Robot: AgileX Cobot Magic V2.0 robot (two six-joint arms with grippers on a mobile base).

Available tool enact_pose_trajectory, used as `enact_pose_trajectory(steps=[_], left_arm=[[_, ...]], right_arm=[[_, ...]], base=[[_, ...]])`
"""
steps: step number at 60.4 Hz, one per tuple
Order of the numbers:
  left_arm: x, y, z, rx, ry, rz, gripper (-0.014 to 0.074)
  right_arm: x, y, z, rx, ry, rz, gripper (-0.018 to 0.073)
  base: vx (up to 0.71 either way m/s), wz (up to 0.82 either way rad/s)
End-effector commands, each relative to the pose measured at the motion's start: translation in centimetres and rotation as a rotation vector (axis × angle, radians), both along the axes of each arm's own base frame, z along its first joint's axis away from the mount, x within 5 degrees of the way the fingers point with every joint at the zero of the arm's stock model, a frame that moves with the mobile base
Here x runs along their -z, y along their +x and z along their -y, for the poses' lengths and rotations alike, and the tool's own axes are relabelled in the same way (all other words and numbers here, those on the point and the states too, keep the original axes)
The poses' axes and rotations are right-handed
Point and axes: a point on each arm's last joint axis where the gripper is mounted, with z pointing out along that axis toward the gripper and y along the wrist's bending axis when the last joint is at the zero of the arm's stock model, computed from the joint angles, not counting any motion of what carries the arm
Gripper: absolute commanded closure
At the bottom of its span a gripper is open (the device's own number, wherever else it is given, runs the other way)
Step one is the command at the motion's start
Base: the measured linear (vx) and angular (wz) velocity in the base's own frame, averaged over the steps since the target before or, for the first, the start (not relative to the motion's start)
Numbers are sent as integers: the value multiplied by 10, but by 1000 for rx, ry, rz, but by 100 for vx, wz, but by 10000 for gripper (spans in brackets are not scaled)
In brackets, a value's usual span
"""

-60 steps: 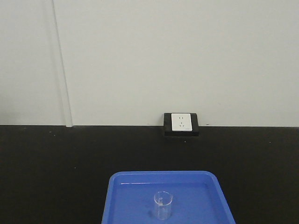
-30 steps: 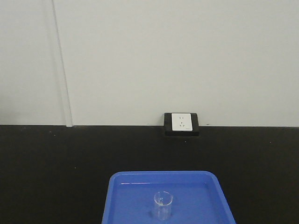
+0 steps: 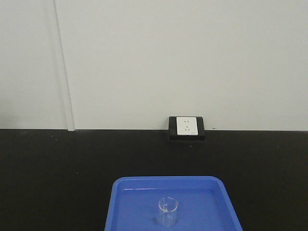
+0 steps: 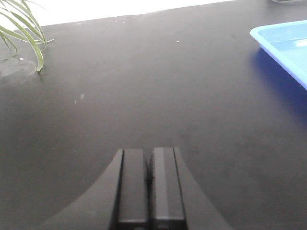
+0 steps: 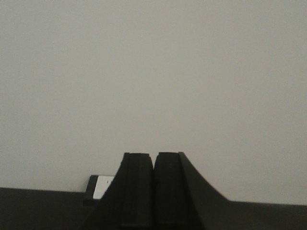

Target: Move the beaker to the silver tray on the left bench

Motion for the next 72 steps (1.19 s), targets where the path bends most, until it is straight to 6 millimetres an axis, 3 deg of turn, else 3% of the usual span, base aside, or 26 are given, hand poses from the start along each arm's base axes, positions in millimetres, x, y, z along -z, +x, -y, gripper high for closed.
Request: enact_pose_trajectory(steps=[1, 11, 25, 32, 50, 56, 63, 72], left_arm=[[0, 2, 1, 10, -5, 62, 595], [0, 2, 1, 10, -5, 62, 595], [0, 2, 1, 10, -5, 62, 595], [0, 2, 1, 10, -5, 62, 595], [0, 2, 1, 10, -5, 62, 595], [0, 2, 1, 10, -5, 62, 595], [0, 2, 1, 10, -5, 62, 595], [0, 2, 1, 10, -5, 62, 595]], right_arm=[[-12, 24, 0, 1, -15, 25, 571], [-1, 46, 1, -7, 30, -32, 563], [0, 47, 1, -11, 61, -40, 484], [1, 47, 1, -12, 69, -47, 384], [0, 47, 1, -15, 94, -45, -76], [-1, 46, 1, -19, 107, -27, -160], [0, 48, -5, -57, 157, -29, -164], [16, 65, -24, -145, 69, -115, -136]], base=[[0, 0], [0, 0], [0, 0], [0, 0], [0, 0], [0, 0], [0, 0], [0, 0]])
